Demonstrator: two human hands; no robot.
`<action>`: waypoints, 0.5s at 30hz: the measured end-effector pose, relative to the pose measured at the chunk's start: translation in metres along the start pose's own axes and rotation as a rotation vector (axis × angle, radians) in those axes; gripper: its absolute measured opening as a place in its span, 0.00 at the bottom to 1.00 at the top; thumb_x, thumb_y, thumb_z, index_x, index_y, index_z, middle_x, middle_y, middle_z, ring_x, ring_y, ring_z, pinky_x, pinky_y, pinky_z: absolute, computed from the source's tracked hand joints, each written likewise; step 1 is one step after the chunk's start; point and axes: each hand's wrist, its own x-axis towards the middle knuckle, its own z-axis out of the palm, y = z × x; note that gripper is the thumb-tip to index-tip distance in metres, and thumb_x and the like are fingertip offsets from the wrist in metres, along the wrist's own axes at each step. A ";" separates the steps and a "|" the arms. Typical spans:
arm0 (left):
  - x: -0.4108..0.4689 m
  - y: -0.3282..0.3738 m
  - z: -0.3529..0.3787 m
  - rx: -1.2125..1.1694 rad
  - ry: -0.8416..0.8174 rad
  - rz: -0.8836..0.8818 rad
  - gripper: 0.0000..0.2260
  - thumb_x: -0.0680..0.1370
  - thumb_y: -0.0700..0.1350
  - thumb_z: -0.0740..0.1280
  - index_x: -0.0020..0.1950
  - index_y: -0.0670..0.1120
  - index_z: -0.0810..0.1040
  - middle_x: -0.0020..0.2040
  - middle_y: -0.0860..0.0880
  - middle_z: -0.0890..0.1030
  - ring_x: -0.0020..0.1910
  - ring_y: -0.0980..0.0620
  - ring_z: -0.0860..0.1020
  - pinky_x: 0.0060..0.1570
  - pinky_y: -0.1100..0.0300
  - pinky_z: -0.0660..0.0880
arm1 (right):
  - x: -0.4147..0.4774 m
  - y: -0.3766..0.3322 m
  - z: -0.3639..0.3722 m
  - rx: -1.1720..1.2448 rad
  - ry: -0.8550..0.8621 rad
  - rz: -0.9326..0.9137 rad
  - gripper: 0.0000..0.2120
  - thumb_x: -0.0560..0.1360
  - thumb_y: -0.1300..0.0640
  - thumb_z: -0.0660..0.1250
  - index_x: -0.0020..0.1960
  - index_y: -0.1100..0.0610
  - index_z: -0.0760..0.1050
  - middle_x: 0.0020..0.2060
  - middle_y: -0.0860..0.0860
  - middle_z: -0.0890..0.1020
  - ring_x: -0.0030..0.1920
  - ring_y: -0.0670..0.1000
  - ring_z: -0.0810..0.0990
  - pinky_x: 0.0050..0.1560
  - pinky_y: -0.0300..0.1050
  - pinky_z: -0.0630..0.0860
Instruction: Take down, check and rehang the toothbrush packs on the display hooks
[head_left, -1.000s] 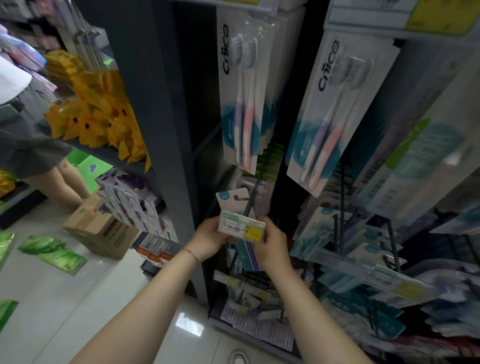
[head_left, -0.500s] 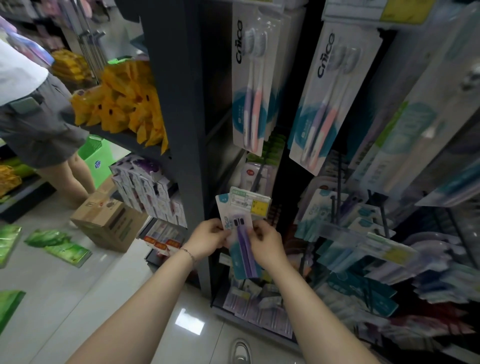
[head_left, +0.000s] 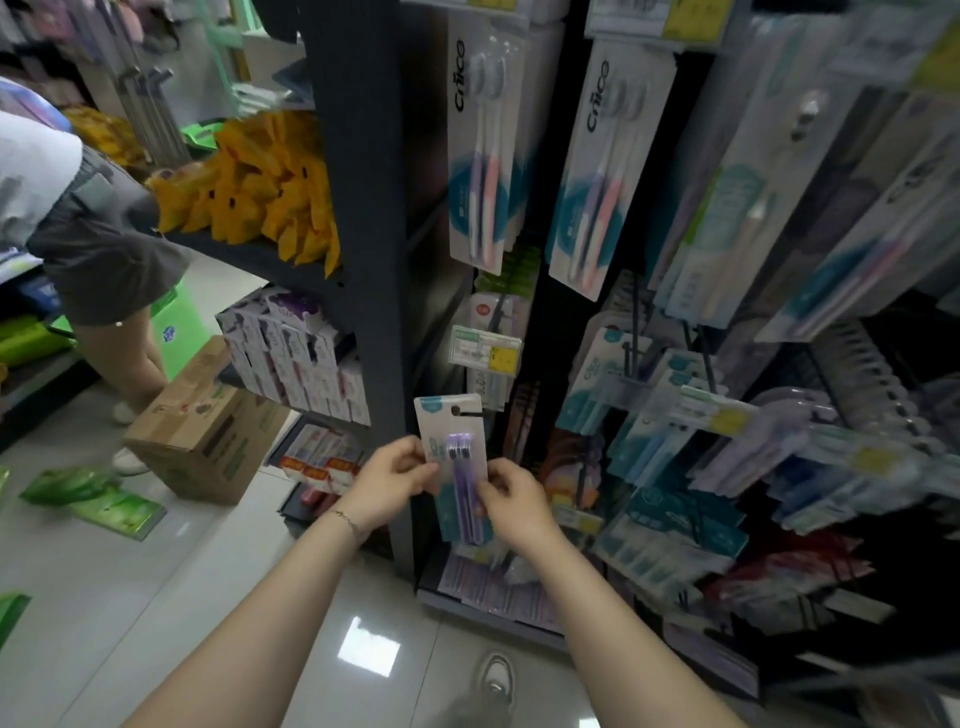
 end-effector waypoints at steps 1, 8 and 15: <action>-0.002 0.006 0.002 -0.013 0.000 0.028 0.06 0.79 0.34 0.64 0.52 0.44 0.78 0.46 0.47 0.84 0.46 0.50 0.82 0.45 0.62 0.79 | -0.005 0.000 -0.003 0.014 0.003 0.005 0.06 0.80 0.58 0.60 0.53 0.54 0.76 0.45 0.53 0.82 0.39 0.48 0.81 0.42 0.41 0.78; -0.008 0.041 0.024 0.008 -0.070 0.221 0.06 0.79 0.37 0.65 0.49 0.46 0.79 0.42 0.50 0.84 0.42 0.52 0.81 0.45 0.59 0.79 | -0.024 0.003 -0.035 0.047 0.132 -0.036 0.07 0.81 0.56 0.58 0.50 0.54 0.75 0.41 0.52 0.81 0.43 0.54 0.81 0.46 0.48 0.77; -0.006 0.074 0.079 -0.013 -0.148 0.325 0.08 0.79 0.35 0.64 0.50 0.46 0.79 0.43 0.49 0.83 0.40 0.51 0.80 0.41 0.63 0.77 | -0.042 0.016 -0.084 0.121 0.321 -0.095 0.08 0.82 0.59 0.58 0.48 0.56 0.75 0.37 0.51 0.79 0.36 0.49 0.78 0.34 0.32 0.71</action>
